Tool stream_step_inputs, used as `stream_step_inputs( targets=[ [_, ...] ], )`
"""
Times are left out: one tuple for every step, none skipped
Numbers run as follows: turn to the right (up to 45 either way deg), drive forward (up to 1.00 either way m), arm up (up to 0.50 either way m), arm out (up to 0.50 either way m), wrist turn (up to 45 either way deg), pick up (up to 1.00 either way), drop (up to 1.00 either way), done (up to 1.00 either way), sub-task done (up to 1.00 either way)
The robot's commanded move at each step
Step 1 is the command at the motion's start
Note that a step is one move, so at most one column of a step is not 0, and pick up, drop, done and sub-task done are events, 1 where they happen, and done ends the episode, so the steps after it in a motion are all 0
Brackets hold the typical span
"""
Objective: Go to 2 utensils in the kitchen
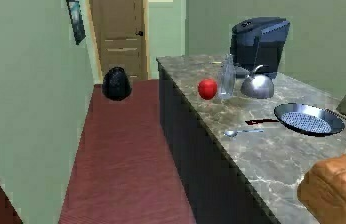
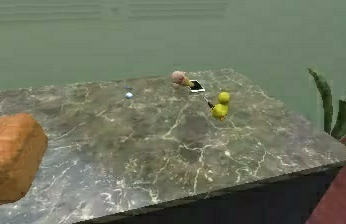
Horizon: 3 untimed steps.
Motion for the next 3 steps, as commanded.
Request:
stream_step_inputs(
  targets=[
    [36.0, 0.0, 0.0, 0.0, 0.0, 0.0, 0.0, 0.0, 0.0],
    [0.0, 0.0, 0.0, 0.0, 0.0, 0.0, 0.0, 0.0, 1.0],
    [-45.0, 0.0, 0.0, 0.0, 0.0, 0.0, 0.0, 0.0, 0.0]
  ],
)
